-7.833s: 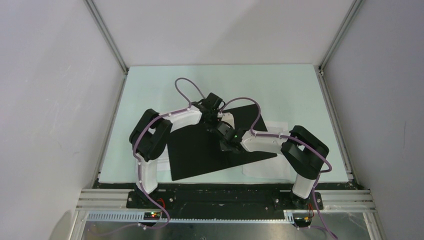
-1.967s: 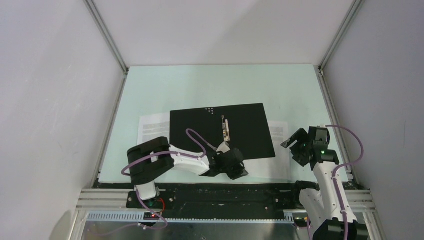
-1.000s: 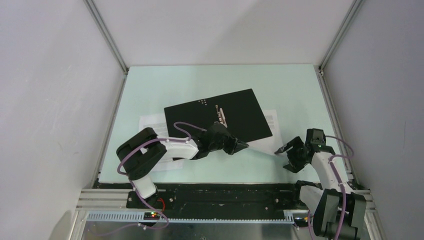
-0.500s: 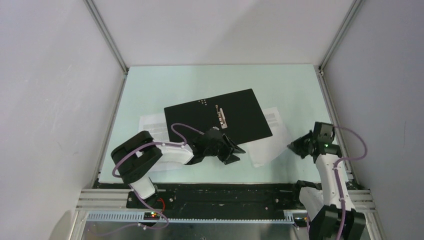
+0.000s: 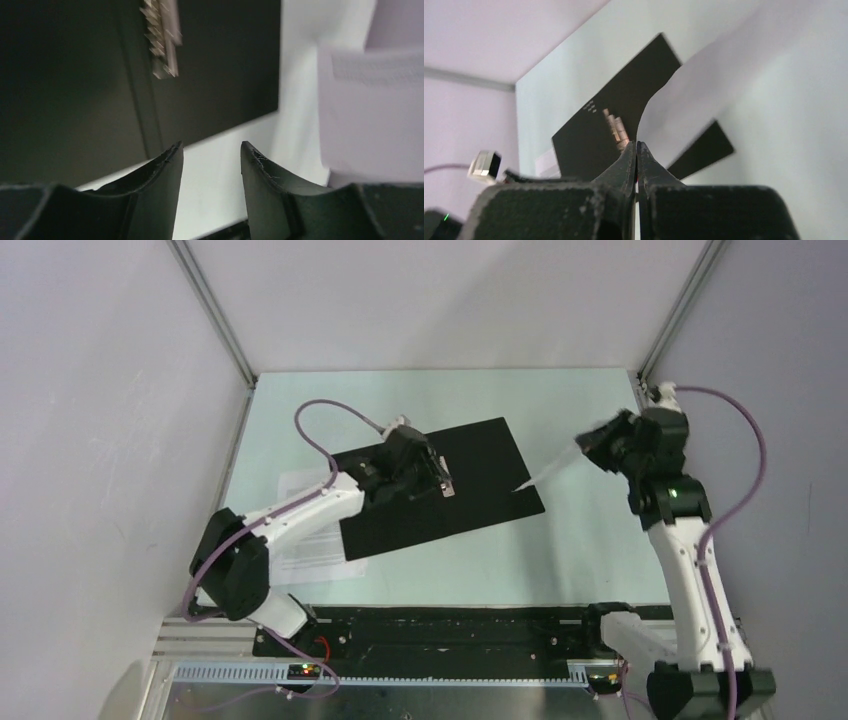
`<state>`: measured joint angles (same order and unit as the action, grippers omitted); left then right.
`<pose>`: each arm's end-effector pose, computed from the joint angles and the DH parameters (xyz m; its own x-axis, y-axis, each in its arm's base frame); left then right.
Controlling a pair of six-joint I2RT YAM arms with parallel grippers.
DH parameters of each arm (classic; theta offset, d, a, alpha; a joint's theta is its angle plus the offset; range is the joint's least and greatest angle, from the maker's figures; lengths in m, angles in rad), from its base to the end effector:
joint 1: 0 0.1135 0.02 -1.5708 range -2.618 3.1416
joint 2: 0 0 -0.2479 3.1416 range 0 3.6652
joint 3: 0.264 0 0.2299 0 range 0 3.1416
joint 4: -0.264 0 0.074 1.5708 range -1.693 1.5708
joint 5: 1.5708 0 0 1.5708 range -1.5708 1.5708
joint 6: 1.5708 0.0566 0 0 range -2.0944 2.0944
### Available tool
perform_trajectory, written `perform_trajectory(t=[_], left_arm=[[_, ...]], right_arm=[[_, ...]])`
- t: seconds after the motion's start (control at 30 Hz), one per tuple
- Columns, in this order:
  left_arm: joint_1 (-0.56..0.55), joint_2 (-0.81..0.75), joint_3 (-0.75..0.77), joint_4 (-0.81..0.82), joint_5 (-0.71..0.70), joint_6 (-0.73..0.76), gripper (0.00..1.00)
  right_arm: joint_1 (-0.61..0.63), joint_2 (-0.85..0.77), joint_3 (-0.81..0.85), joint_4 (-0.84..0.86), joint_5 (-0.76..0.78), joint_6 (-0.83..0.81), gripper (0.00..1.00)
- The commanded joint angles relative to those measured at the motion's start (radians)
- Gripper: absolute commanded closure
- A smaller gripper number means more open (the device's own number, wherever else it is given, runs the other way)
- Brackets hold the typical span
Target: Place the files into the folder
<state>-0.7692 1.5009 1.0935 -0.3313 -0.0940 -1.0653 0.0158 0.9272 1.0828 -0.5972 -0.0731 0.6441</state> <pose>0.2383 -0.2234 0.2402 -0.7965 -0.4413 -0.4133 -0.1121 0.7795 -0.6163 0.1990 0.0073 0.3497 -0.3908 0.5928 -0.7042 0.1912 0.8006 0.5678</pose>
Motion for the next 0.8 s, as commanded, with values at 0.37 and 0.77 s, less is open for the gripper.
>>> perform_trajectory(t=[0.37,0.77], left_arm=[[0.320,0.379,0.327,-0.167,0.120,0.204,0.48],[0.304,0.564,0.499,-0.173,0.037,0.257,0.49]], right_arm=[[0.334,0.424,0.479,0.163,-0.222,-0.246,1.00],[0.092,0.281,-0.236,0.188,-0.262,-0.057,1.00]])
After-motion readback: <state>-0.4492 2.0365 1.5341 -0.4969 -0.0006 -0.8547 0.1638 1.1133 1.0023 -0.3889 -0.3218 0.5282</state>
